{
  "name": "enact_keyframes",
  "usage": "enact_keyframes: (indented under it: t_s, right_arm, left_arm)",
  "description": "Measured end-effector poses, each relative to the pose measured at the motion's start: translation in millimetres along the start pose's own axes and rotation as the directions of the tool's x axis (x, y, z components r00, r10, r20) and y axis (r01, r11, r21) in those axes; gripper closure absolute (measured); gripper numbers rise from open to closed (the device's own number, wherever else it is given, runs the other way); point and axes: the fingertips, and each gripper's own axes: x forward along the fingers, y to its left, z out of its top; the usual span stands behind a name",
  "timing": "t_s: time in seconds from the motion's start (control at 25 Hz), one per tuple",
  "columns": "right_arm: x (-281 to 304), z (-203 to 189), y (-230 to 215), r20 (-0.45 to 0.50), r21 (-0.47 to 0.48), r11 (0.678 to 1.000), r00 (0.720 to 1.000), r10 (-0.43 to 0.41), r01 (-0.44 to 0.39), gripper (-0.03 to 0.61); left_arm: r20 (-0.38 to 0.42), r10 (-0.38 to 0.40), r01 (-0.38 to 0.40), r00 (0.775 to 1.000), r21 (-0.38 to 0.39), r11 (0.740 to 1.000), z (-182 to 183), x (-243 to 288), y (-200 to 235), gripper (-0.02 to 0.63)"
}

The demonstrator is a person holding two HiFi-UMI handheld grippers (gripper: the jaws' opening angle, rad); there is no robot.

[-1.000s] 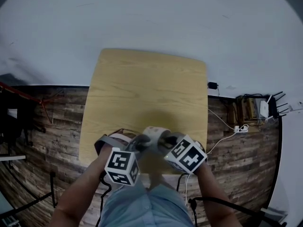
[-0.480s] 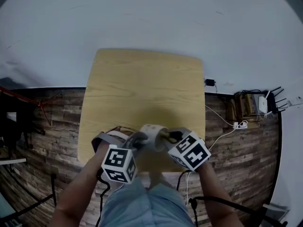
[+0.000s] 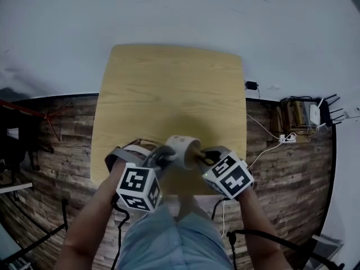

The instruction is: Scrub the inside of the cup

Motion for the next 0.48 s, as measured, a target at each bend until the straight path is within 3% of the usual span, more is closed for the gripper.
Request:
enact_keyframes:
  t_s: [0.24,0.36,0.48]
  right_arm:
    - [5.4,-4.5,15.8,-0.028,0.002,0.999,0.998,0.054,-0.054,0.529]
    - [1.3,6.4,27.9,0.004,0.023,0.993,0.994,0.112,-0.112,0.529]
    - [-4.5,20.2,30.6,0.036,0.019,0.993,0.993,0.115,-0.115,0.529]
  left_arm:
    - [-0.005,0.003,-0.003,1.000,0.021,1.000,-0.6,2.7,0.3,0.541]
    - [-0.009,-0.011,0.011,1.000,0.022,1.000,0.2,5.0,-0.8,0.541]
    - [-0.014,-0.024,0.024,1.000,0.037,0.999,1.3,5.7,-2.9,0.541]
